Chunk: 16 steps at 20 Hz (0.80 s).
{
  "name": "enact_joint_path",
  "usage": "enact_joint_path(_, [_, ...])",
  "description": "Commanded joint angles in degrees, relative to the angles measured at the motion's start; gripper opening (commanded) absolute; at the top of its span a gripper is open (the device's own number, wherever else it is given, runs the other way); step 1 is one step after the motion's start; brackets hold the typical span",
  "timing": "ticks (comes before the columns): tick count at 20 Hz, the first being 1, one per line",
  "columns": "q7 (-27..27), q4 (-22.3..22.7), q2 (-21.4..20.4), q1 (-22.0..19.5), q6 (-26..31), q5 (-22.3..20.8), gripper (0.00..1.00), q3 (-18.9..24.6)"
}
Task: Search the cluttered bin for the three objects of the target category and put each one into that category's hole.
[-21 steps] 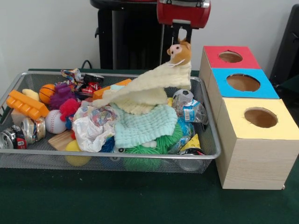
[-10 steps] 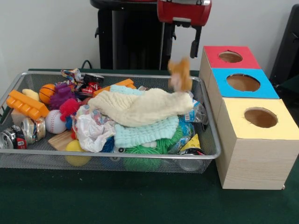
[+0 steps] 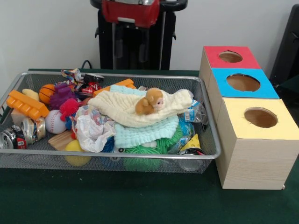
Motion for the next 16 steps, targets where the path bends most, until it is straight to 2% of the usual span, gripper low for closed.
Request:
enact_joint_path(1, [2.5, 5.4, -0.4, -2.5, -2.7, -4.6, 1.00, 6.5])
enact_joint_path(7, [4.0, 5.3, 0.3, -2.6, -4.1, -5.7, 1.00, 6.6])
enact_joint_path(12, [7.3, 2.9, 1.8, 1.2, -2.6, -6.6, 1.00, 2.7])
enact_joint_path(16, [10.2, 2.8, 2.0, 2.7, -1.6, -4.6, 1.00, 3.0])
